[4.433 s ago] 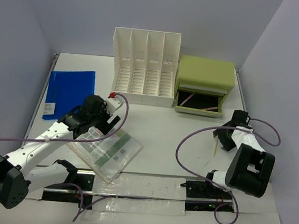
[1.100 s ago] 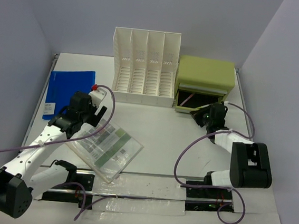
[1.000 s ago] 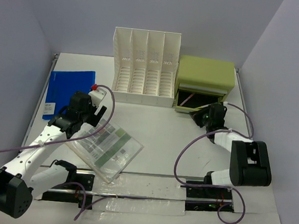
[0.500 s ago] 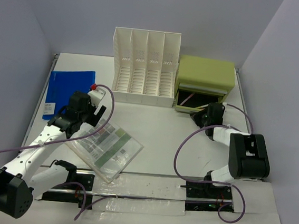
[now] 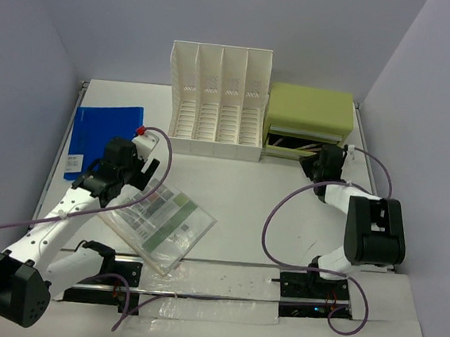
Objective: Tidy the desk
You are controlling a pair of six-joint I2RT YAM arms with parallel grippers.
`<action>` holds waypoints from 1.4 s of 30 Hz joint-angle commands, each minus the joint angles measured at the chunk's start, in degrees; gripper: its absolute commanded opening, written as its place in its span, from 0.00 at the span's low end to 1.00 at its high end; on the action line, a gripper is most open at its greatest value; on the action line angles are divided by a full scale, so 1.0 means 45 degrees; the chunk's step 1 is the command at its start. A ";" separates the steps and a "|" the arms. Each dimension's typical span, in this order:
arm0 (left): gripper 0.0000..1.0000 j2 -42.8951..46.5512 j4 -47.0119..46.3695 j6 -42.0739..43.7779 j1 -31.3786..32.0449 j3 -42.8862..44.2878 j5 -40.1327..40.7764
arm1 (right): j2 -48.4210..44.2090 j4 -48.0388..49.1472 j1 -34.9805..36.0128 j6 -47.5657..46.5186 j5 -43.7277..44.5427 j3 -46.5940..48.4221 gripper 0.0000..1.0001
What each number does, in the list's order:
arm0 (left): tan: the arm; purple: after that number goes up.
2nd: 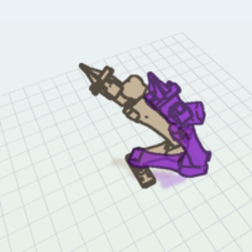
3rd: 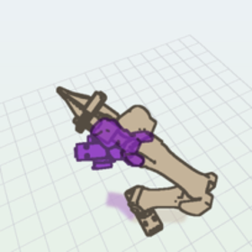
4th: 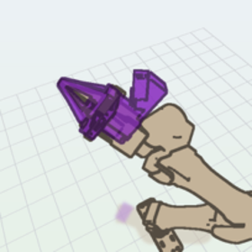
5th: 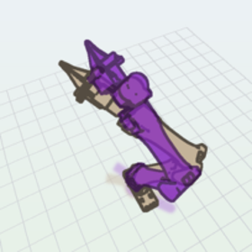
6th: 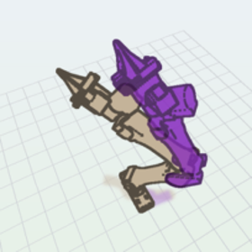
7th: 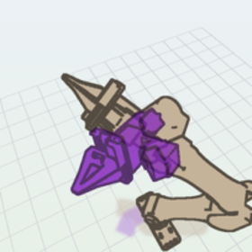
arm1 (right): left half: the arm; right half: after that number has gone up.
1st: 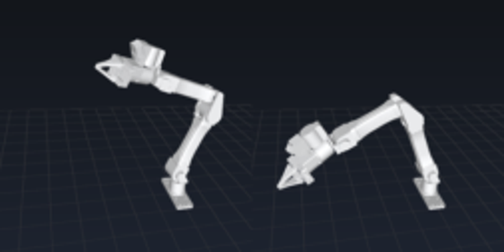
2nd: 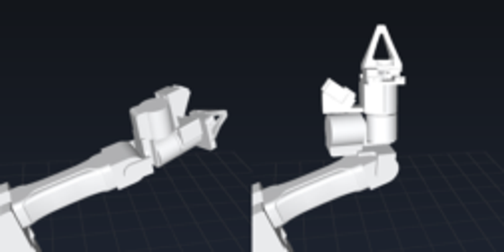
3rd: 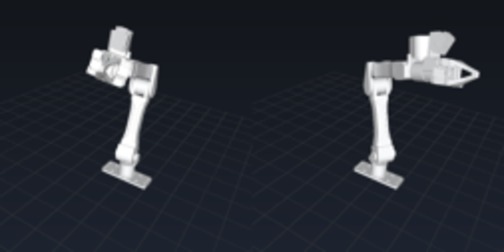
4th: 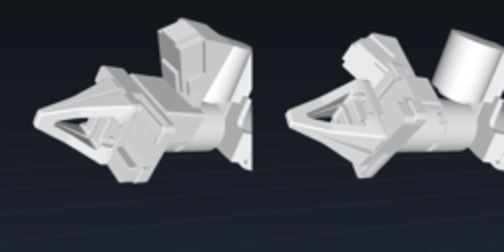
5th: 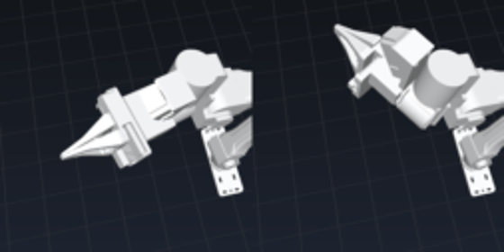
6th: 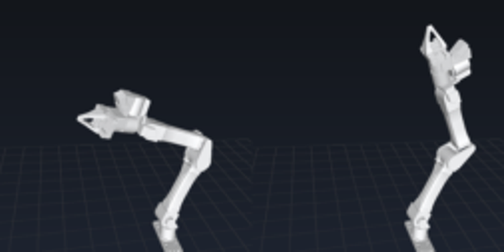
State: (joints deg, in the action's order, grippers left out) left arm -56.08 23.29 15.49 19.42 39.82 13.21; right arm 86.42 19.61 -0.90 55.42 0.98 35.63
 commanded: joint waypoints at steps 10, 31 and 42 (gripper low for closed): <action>0.99 -0.0132 -0.0508 -0.0044 -0.0116 -0.0040 -0.0098 | 0.2255 0.1997 -0.0540 0.1185 -0.0106 0.1790 0.09; 0.99 -0.0370 -0.0489 -0.0024 -0.0135 -0.0052 -0.0104 | 0.3062 0.2503 -0.0919 0.1208 0.0227 0.2395 0.11; 0.99 -0.0370 -0.0450 -0.0035 -0.0135 -0.0040 -0.0085 | 0.2973 0.2263 -0.1425 0.0576 0.0190 0.2668 0.13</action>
State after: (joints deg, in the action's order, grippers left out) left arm -57.83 23.31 15.51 19.27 39.77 13.23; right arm 99.79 27.17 -5.76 59.64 0.64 44.54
